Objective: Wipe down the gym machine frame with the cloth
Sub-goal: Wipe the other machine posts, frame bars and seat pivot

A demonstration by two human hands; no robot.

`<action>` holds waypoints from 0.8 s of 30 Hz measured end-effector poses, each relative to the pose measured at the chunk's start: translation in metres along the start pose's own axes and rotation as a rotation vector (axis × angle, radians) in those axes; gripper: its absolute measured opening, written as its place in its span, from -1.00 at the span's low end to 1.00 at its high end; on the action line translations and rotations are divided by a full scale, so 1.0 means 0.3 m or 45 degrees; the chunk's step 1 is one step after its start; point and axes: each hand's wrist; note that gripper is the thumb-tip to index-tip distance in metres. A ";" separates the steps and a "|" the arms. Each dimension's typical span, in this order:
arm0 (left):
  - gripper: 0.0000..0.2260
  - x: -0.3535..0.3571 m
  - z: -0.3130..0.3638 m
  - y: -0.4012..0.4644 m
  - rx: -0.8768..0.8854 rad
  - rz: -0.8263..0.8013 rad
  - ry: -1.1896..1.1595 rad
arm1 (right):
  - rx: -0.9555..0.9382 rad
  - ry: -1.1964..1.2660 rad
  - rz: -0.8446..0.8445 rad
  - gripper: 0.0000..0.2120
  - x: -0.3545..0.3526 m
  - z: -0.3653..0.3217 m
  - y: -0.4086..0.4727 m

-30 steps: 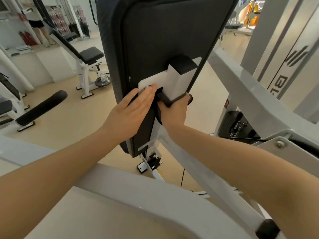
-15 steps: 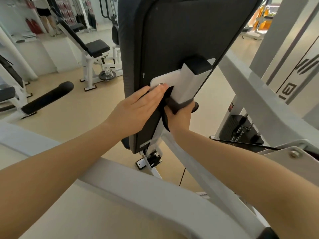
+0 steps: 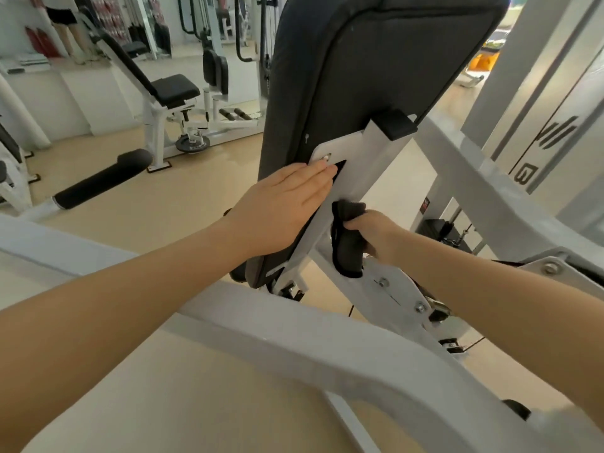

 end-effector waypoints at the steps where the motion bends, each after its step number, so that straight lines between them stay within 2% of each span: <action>1: -0.57 -0.023 -0.006 -0.016 -0.007 -0.001 -0.066 | -0.025 0.040 -0.058 -0.72 -0.006 -0.008 -0.054; 3: -0.57 -0.089 -0.013 -0.064 -0.067 -0.096 -0.274 | -0.089 0.113 -0.185 -0.91 -0.006 -0.028 -0.173; 5: -0.59 -0.154 -0.029 -0.136 -0.198 -0.312 -0.536 | -0.176 0.184 -0.240 -0.87 0.003 -0.064 -0.289; 7: -0.58 -0.187 -0.049 -0.229 -0.326 -0.479 -0.687 | -0.283 0.209 -0.207 -0.82 0.024 -0.107 -0.393; 9: -0.38 -0.217 -0.059 -0.313 -0.359 -0.443 -0.745 | -0.422 0.151 -0.223 -0.85 0.058 -0.126 -0.479; 11: -0.27 -0.234 -0.061 -0.392 -0.386 -0.390 -0.744 | -0.461 -0.011 -0.351 -0.84 0.098 -0.108 -0.555; 13: -0.22 -0.246 -0.064 -0.463 -0.418 -0.437 -0.722 | -0.422 -0.353 -0.505 -0.76 0.136 -0.069 -0.620; 15: -0.16 -0.259 -0.063 -0.528 -0.423 -0.529 -0.676 | -0.410 -0.737 -0.633 -0.51 0.177 -0.029 -0.663; 16: -0.15 -0.261 -0.062 -0.558 -0.426 -0.572 -0.652 | -0.475 -0.870 -0.622 -0.41 0.194 -0.008 -0.661; 17: -0.17 -0.257 -0.063 -0.586 -0.420 -0.605 -0.621 | -0.570 -0.960 -0.522 -0.40 0.211 0.009 -0.646; 19: -0.31 -0.240 -0.061 -0.635 -0.440 -0.624 -0.579 | -0.749 -1.135 -0.179 -0.51 0.249 0.042 -0.599; 21: -0.40 -0.218 -0.049 -0.669 -0.507 -0.549 -0.607 | -0.781 -1.425 0.061 -0.50 0.296 0.082 -0.569; 24: -0.42 -0.208 -0.020 -0.689 -0.610 -0.453 -0.689 | -0.838 -1.734 0.409 -0.41 0.367 0.134 -0.560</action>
Point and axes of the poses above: each hand's wrist, its own y-axis towards the middle knuckle, its own x-axis out of the palm, z = x × y, and after that the axes turned 6 degrees about x, right-handed
